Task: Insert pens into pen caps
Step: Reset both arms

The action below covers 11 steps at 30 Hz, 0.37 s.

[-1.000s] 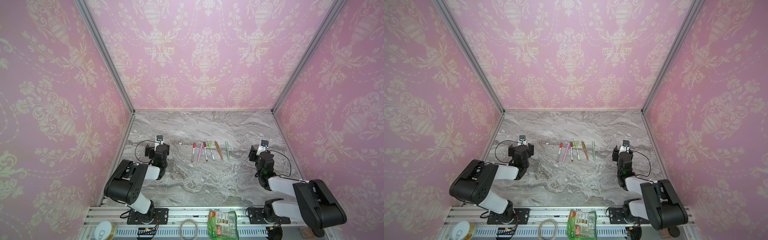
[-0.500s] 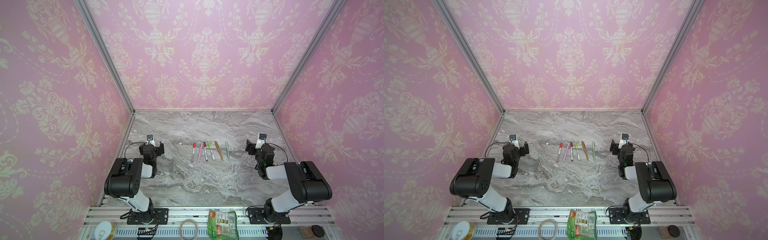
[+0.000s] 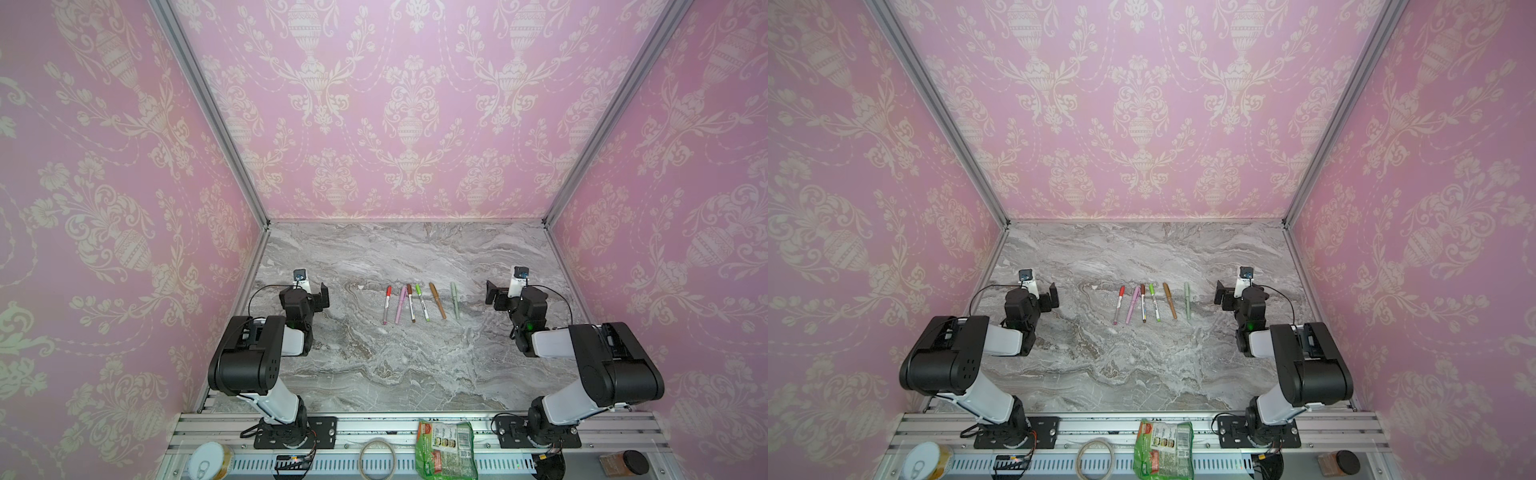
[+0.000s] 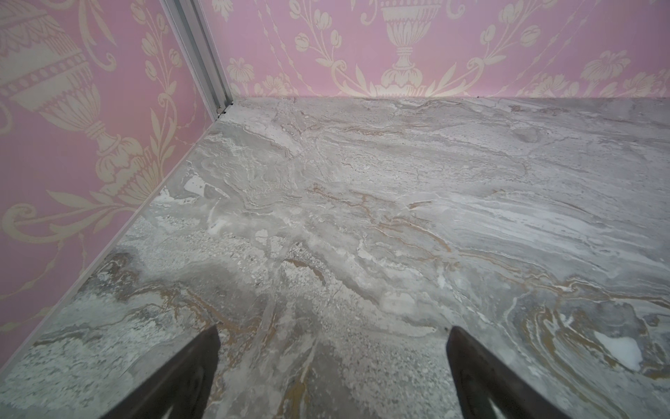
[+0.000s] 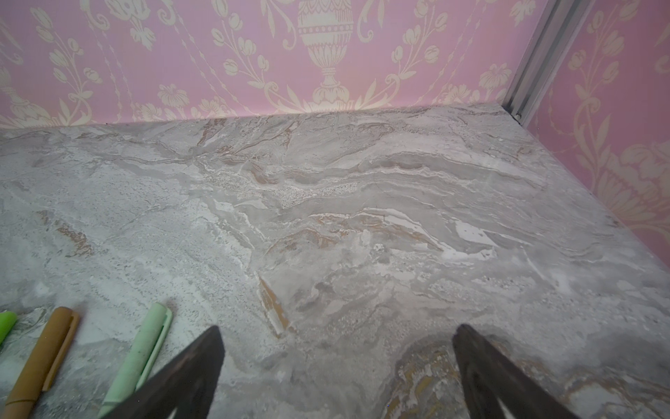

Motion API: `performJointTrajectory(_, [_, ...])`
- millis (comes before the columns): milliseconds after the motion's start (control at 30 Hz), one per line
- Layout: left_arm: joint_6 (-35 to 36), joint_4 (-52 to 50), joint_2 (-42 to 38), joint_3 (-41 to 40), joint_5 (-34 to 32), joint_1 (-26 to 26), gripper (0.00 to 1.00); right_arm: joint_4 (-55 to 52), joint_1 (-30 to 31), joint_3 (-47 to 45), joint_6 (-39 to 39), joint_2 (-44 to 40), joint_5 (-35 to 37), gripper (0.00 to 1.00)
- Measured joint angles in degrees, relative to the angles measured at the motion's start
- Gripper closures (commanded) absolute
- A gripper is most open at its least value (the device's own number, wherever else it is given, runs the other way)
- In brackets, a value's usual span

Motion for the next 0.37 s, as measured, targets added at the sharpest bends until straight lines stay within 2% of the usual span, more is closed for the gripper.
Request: performJointTrajectory(367, [0.0, 0.0, 0.0, 0.0, 0.07, 0.0, 0.01, -1.44, -0.02, 0.02, -0.79, 0.0, -1.18, 0.0])
